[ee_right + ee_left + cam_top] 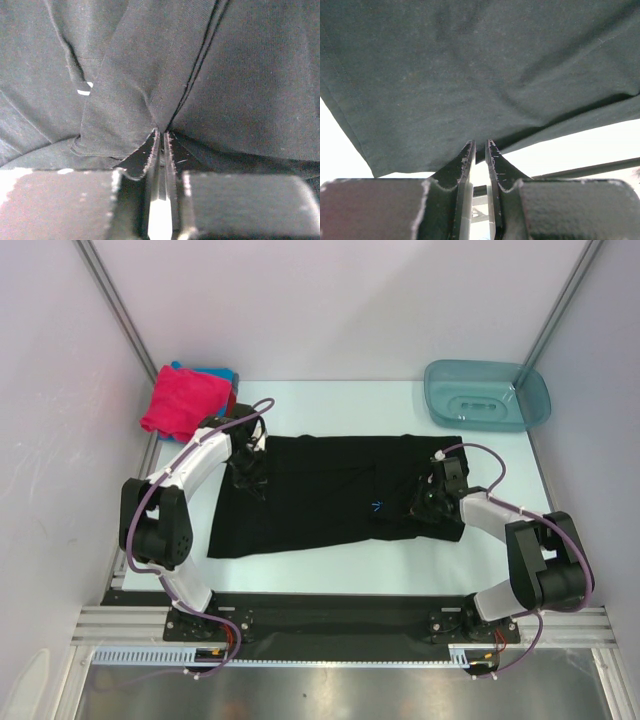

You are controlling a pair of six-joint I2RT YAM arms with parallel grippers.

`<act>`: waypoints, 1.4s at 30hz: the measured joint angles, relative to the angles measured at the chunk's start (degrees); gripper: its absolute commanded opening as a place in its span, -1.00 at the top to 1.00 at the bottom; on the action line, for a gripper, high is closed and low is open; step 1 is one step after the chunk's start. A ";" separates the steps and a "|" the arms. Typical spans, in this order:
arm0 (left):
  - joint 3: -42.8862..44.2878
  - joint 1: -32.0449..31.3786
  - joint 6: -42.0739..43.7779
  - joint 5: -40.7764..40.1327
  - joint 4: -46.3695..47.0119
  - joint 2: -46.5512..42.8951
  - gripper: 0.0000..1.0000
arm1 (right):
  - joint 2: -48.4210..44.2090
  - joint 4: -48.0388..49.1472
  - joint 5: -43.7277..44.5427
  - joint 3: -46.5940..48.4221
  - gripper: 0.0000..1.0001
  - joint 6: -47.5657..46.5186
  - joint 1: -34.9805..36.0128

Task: Fold and stack the t-shirts
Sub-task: Fold the tshirt

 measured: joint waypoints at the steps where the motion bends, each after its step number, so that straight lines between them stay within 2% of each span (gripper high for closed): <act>1: 0.00 0.00 0.00 -0.02 0.00 0.00 0.63 | 0.00 -0.02 -0.13 0.00 0.88 -0.02 0.00; 7: 0.00 0.02 0.00 0.00 0.00 0.00 0.63 | -2.82 -1.92 -0.15 0.02 1.00 -0.02 0.02; 15: 0.00 0.04 0.00 0.00 0.00 0.00 0.63 | -10.58 -6.56 0.31 0.02 1.00 0.00 0.22; 21: 0.00 0.04 0.00 0.02 0.00 0.00 0.64 | -11.10 -8.04 0.39 1.55 1.00 -0.33 -0.52; 24: 0.00 0.04 0.02 0.02 0.00 0.00 0.64 | -7.76 -7.82 0.13 5.31 1.00 -1.20 -1.29; 32: 0.00 0.07 -0.02 -0.07 0.00 0.00 0.63 | 11.30 -5.20 -2.34 21.81 1.00 -5.27 -2.95; 37: 0.00 0.28 -0.04 -0.46 -0.02 0.00 0.63 | 15.98 -5.18 -3.21 26.51 1.00 -6.32 -3.17; 38: 0.00 0.42 -0.04 -0.46 -0.02 0.00 0.63 | 15.98 -5.27 -3.19 26.51 0.99 -6.34 -3.15; 39: 0.00 0.52 -0.04 -0.44 -0.04 0.00 0.63 | 15.98 -5.20 -3.19 26.51 0.65 -6.34 -3.15; 40: 0.00 0.66 -0.04 -0.46 -0.02 0.00 0.63 | 15.98 -5.14 -3.19 26.51 0.52 -6.34 -3.15; 42: 0.00 0.81 -0.04 -0.44 -0.04 0.00 0.64 | 15.98 -5.11 -3.10 26.56 0.45 -6.49 -3.17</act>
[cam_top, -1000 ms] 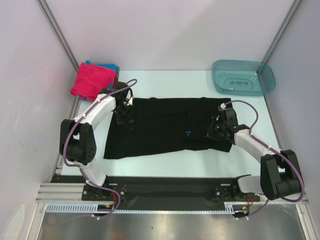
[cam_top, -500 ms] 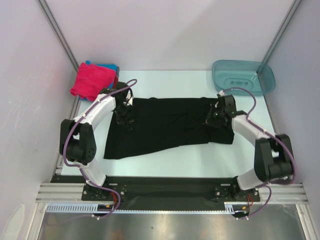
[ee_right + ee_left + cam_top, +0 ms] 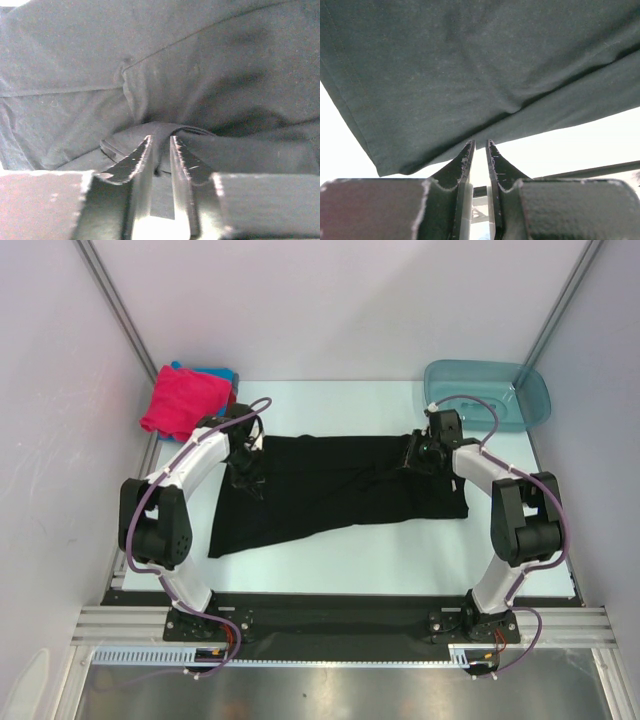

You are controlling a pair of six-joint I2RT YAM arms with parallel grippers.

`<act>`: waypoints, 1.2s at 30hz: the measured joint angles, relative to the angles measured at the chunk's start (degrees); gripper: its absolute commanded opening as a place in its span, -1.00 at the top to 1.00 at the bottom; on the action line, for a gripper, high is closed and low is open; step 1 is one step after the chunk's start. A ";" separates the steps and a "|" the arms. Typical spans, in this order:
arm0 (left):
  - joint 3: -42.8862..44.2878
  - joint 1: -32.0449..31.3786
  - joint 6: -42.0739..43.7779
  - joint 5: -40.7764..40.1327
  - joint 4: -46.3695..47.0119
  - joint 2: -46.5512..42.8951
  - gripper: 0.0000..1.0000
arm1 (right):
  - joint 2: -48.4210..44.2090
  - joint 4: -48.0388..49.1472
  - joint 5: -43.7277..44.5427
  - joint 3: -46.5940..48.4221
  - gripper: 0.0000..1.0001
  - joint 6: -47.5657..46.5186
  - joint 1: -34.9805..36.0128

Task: Fold and stack the t-shirts
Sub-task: Fold the tshirt

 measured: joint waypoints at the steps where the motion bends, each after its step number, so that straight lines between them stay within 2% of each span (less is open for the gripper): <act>1: 0.00 0.04 -0.02 0.00 0.00 0.00 0.64 | 0.00 -0.02 0.07 0.13 0.41 -0.07 -0.04; 6: 0.00 0.09 0.00 0.00 -0.15 0.02 0.64 | 0.02 0.09 0.15 1.18 0.25 -0.85 -0.26; 12: 0.00 0.09 0.00 0.04 -0.20 0.02 0.64 | 2.51 0.28 -1.49 6.67 0.18 -1.05 -0.83; 16: 0.00 0.09 0.00 0.02 -0.22 0.02 0.65 | 2.67 -0.24 -2.32 6.95 0.17 -1.07 -0.50; 30: 0.00 0.09 0.00 0.20 -0.20 0.04 0.66 | -6.60 -6.12 -2.49 -1.68 0.07 -1.01 1.33; 36: 0.00 0.09 0.02 0.24 -0.20 0.04 0.66 | -6.99 -5.92 -2.47 -2.19 0.06 -0.76 1.73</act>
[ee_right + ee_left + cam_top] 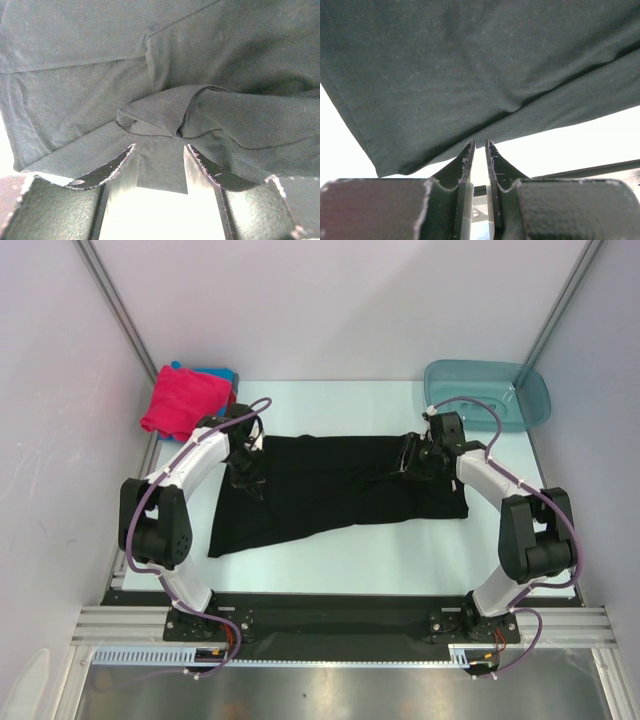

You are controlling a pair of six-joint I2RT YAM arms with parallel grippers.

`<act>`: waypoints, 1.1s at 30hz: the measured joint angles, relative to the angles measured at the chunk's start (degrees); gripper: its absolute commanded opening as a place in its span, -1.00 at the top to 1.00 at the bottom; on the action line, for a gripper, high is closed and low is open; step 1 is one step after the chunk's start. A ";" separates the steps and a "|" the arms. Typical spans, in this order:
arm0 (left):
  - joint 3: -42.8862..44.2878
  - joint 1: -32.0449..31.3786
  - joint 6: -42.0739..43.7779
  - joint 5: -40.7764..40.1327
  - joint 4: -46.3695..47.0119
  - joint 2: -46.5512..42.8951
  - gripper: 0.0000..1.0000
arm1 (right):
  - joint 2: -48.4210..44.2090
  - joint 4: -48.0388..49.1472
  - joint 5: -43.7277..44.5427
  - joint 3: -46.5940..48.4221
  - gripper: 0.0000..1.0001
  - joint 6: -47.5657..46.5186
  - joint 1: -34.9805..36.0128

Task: Fold and stack the t-shirts
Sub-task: Fold the tshirt

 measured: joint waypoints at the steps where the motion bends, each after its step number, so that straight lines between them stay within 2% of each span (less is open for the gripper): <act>1: 0.00 0.00 0.00 0.00 0.00 0.00 0.66 | 0.24 0.24 -0.02 0.00 0.06 0.17 0.00; 10: 0.00 0.00 0.00 0.00 0.00 0.00 0.66 | 4.09 2.64 -0.13 0.02 0.10 1.05 0.74; 13: 0.00 0.00 0.00 -0.02 -0.02 0.00 0.65 | 5.31 3.19 -0.17 0.02 0.20 1.07 1.03; 17: 0.00 0.00 0.00 -0.02 -0.04 0.00 0.65 | 6.78 3.80 -0.42 0.44 0.69 1.33 1.11; 20: 0.00 0.00 0.00 -0.04 -0.13 0.00 0.66 | 7.41 4.35 -0.76 0.85 0.81 1.44 1.20; 29: 0.00 0.00 -0.02 -0.04 -0.31 0.13 0.67 | 7.43 4.50 -1.66 3.93 0.84 1.27 1.05; 33: 0.02 0.00 0.00 -0.02 -0.39 0.42 0.67 | 9.70 4.55 -1.97 8.44 0.85 1.09 0.55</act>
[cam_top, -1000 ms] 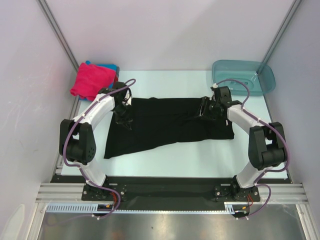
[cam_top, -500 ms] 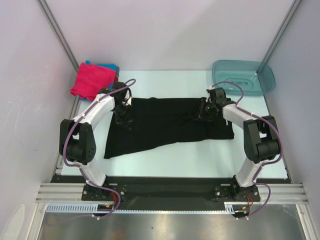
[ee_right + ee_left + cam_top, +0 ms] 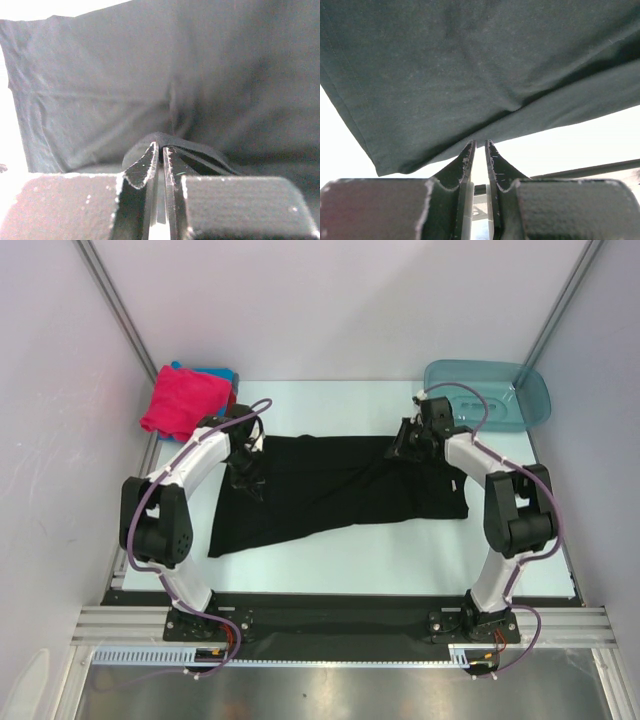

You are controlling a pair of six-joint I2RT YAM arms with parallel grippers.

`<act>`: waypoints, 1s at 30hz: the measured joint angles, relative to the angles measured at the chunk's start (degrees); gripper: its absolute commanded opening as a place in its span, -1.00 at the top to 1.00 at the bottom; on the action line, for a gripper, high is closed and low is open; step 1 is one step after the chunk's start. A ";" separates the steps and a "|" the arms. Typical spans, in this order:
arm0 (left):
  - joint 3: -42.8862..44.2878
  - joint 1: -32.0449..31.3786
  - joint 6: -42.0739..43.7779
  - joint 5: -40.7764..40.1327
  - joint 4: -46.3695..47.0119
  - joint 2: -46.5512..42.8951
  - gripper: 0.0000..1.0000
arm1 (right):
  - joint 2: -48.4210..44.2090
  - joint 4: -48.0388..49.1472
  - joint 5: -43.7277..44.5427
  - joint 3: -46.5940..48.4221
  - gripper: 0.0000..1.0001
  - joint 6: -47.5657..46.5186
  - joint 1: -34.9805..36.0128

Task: Fold and stack the t-shirts
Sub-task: Fold the tshirt

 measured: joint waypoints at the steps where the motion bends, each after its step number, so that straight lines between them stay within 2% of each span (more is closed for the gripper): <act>1: 0.00 0.00 -0.02 0.00 0.00 0.09 0.67 | 0.98 0.15 -0.02 1.25 0.85 -0.11 -0.13; 4: 0.00 0.02 0.00 -0.04 -0.02 0.17 0.67 | 4.87 0.81 -0.17 5.35 0.85 -0.31 -0.57; 7: 0.00 0.02 0.00 -0.02 -0.04 0.20 0.67 | 9.90 0.85 -0.48 10.58 0.44 -0.22 -0.74; 8: 0.02 0.02 0.00 -0.02 -0.04 0.22 0.70 | 11.76 0.85 -0.63 12.39 0.41 -0.20 -0.74; 10: 0.00 0.02 0.00 0.00 -0.04 0.31 0.72 | 14.73 0.76 -0.76 15.39 0.54 -0.52 -0.74; 12: 0.00 0.02 0.00 0.00 -0.04 0.42 0.72 | 16.24 0.81 -0.76 16.72 0.87 -0.83 -0.74; 13: 0.00 0.02 0.00 0.00 -0.02 0.46 0.72 | 16.46 0.74 -0.76 16.81 0.97 -1.01 -0.76; 15: 0.00 0.02 0.00 0.00 -0.04 0.55 0.71 | 16.48 0.37 -0.81 16.83 1.00 -1.16 -0.81; 16: 0.00 0.02 0.00 0.02 -0.04 0.57 0.71 | 16.48 0.28 -0.79 16.96 0.95 -1.29 -0.87; 17: 0.00 0.02 0.00 0.02 -0.04 0.61 0.71 | 16.48 0.17 -0.76 17.07 0.57 -1.44 -0.92; 20: 0.00 0.04 0.02 0.24 -0.04 0.87 0.71 | 16.09 -0.87 0.00 16.98 0.23 -2.14 -1.01; 23: 0.00 0.04 0.02 0.28 -0.02 0.92 0.71 | 12.90 -1.79 2.60 13.73 0.18 -2.95 -1.25; 30: 0.00 0.07 0.02 0.66 0.00 0.96 0.71 | -0.90 -7.30 14.14 3.89 0.17 -5.31 -3.48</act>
